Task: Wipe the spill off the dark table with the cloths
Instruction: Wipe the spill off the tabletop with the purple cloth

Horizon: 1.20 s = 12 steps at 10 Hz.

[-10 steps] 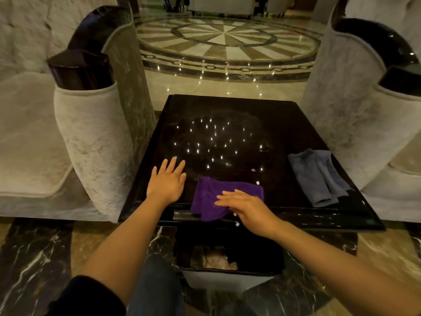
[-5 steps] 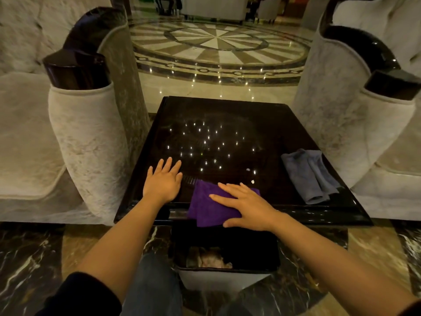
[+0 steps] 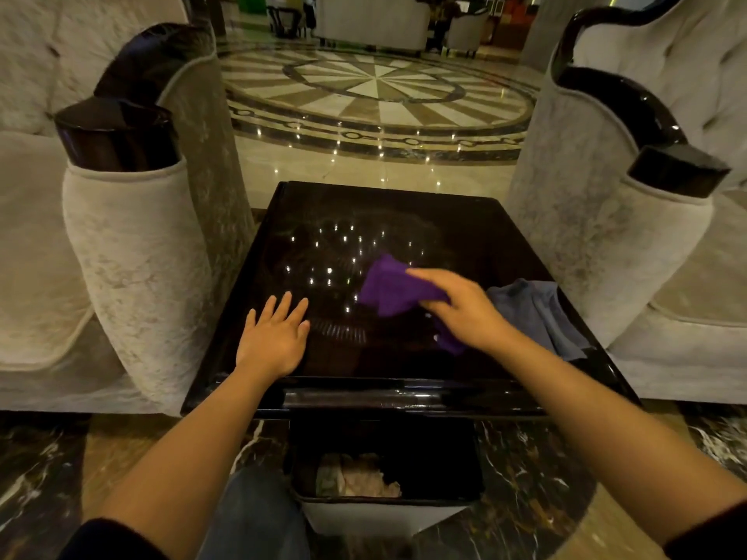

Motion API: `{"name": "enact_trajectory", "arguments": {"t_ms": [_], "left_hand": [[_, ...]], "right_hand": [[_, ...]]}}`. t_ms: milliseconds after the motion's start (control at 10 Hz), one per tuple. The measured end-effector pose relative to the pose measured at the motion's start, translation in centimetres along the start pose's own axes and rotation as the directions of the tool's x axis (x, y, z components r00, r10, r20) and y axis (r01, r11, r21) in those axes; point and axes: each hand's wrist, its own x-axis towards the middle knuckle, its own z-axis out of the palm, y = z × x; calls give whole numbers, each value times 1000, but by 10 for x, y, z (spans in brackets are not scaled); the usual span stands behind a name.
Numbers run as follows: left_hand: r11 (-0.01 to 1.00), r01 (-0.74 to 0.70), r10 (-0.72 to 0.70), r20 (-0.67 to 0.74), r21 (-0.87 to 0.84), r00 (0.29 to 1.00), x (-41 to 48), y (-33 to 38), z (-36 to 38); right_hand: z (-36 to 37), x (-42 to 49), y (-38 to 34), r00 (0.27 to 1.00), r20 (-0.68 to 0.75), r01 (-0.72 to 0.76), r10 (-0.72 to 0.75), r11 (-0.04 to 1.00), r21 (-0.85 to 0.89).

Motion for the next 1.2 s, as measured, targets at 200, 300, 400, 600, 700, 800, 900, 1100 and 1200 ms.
{"name": "enact_trajectory", "arguments": {"t_ms": [200, 300, 400, 600, 700, 800, 900, 1100, 1200], "left_hand": [[1000, 12, -12, 5, 7, 1000, 2, -2, 2], [1000, 16, -16, 11, -2, 1000, 3, -3, 3], [1000, 11, -11, 9, 6, 1000, 2, -3, 5], [1000, 15, -15, 3, 14, 1000, 2, -3, 5], [1000, 20, -20, 14, 14, 1000, 1, -1, 3], [1000, 19, -19, 12, 11, 1000, 0, 0, 2], [1000, 20, -20, 10, 3, 1000, -1, 0, 2], [1000, 17, -17, 5, 7, 1000, -2, 0, 2], [1000, 12, -12, -4, 6, 1000, -3, 1, 1]], "right_hand": [[-17, 50, 58, 975, 16, -214, 223, 951, -222], [-5, 56, 87, 920, 105, -317, 377, 875, -367], [16, 52, 109, 865, 130, -375, 485, 795, -476], [20, 48, 111, 869, 145, -365, 472, 812, -456], [24, 33, 99, 891, 183, -310, 415, 851, -423], [29, 15, 84, 907, 212, -271, 364, 890, -368], [38, -12, 59, 924, 226, -239, 307, 928, -286], [49, -49, 17, 940, 219, -213, 261, 952, -219], [57, -68, -2, 959, 177, -181, 219, 962, -205]]}}
